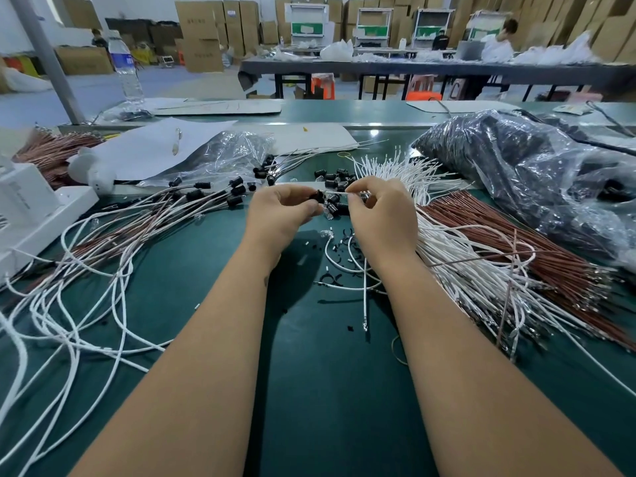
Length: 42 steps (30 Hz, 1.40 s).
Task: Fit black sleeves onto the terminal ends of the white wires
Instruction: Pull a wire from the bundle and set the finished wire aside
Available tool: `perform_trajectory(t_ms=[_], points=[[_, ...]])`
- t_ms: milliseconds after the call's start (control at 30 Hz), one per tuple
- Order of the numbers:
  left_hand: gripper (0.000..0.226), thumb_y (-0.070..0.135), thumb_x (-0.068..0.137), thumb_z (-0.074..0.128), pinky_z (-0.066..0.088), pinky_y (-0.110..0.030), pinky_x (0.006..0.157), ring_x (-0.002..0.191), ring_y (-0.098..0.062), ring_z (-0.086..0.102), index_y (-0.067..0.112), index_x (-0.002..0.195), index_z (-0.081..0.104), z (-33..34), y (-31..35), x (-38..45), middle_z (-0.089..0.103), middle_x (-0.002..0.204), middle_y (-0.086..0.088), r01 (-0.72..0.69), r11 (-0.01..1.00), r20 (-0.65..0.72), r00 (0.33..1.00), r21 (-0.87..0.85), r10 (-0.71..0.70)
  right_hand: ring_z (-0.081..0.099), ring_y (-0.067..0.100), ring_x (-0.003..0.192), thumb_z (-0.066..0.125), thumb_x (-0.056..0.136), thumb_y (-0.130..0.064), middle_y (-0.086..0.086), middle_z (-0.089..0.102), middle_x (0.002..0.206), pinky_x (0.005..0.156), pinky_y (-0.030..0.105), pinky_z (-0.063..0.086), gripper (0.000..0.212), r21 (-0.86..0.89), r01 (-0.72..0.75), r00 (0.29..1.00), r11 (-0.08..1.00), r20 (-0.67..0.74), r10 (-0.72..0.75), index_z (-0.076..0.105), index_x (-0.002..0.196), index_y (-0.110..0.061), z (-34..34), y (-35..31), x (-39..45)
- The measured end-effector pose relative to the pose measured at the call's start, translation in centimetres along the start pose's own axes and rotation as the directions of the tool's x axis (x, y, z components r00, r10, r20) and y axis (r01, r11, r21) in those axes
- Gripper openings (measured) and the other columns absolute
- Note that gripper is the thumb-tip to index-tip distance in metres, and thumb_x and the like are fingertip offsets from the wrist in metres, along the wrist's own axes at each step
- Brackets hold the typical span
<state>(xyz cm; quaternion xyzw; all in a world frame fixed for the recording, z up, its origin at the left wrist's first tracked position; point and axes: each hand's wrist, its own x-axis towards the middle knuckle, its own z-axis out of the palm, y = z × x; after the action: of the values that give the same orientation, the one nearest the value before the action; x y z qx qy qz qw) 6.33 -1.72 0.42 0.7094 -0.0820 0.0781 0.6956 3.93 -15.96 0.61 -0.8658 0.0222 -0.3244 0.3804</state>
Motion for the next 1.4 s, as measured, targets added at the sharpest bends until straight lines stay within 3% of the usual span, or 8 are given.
perform_trajectory(t_ms=[167,500,700,867,1033,1400], points=[[0.019,-0.003,0.082,0.068,0.056,-0.03,0.086,0.086,-0.023,0.072,0.016,0.086,0.069,-0.06,-0.14,0.3,0.074,0.075,-0.002,-0.033,0.999,-0.015,0.999,0.016,0.033,0.054,0.018,0.086,0.061,0.091,-0.023,-0.017,0.038,0.078,0.069,0.026,0.04,0.01,-0.007,0.011,1.0,1.0,0.017,-0.01,0.07,0.092,-0.028,0.0,0.08,0.05],[0.03,-0.005,0.088,0.059,0.054,-0.027,0.088,0.081,-0.014,0.073,0.02,0.082,0.072,0.05,-0.3,0.68,0.073,0.086,-0.005,-0.065,0.998,0.007,0.998,-0.019,0.066,0.061,0.018,0.089,0.06,0.091,-0.02,-0.005,0.065,0.092,0.073,0.032,0.05,0.011,0.053,0.021,0.999,0.998,0.025,-0.022,0.07,0.092,-0.026,-0.06,-0.16,0.04],[0.029,-0.006,0.083,0.067,0.053,-0.02,0.08,0.084,-0.012,0.07,0.017,0.1,0.067,-0.2,-0.28,0.61,0.071,0.098,-0.004,-0.112,0.99,-0.012,0.994,-0.088,0.112,0.061,0.011,0.078,0.06,0.092,-0.019,-0.009,0.065,0.081,0.06,0.025,0.043,0.012,0.081,0.006,0.999,0.997,0.033,-0.008,0.07,0.094,-0.025,-0.02,-0.05,0.04],[0.035,-0.009,0.079,0.07,0.052,-0.018,0.077,0.083,-0.006,0.069,0.018,0.101,0.066,-0.18,-0.18,0.59,0.072,0.092,0.002,-0.092,0.981,0.018,0.995,-0.169,0.096,0.051,0.0,0.064,0.06,0.092,-0.021,-0.018,0.054,0.067,0.057,0.023,0.039,0.011,0.119,0.011,0.997,0.993,0.077,-0.02,0.068,0.091,-0.028,0.17,0.15,0.01],[0.032,-0.004,0.077,0.073,0.053,-0.032,0.09,0.094,-0.021,0.069,0.018,0.1,0.068,-0.24,-0.45,0.84,0.075,0.092,-0.002,-0.028,0.979,0.039,0.999,-0.202,0.037,0.06,0.009,0.075,0.06,0.093,-0.019,-0.016,0.061,0.074,0.068,0.03,0.05,0.011,0.154,0.007,0.997,0.988,0.08,-0.019,0.069,0.092,-0.026,0.22,0.17,0.06],[0.017,-0.006,0.077,0.071,0.057,-0.023,0.073,0.073,-0.018,0.071,0.008,0.088,0.068,-0.12,-0.38,0.68,0.074,0.073,-0.003,0.044,0.962,0.083,0.996,-0.268,-0.023,0.064,0.011,0.076,0.059,0.092,-0.012,-0.01,0.066,0.073,0.075,0.035,0.052,0.011,0.196,0.046,0.985,0.98,0.154,-0.077,0.058,0.087,-0.023,0.59,0.13,-0.26]])
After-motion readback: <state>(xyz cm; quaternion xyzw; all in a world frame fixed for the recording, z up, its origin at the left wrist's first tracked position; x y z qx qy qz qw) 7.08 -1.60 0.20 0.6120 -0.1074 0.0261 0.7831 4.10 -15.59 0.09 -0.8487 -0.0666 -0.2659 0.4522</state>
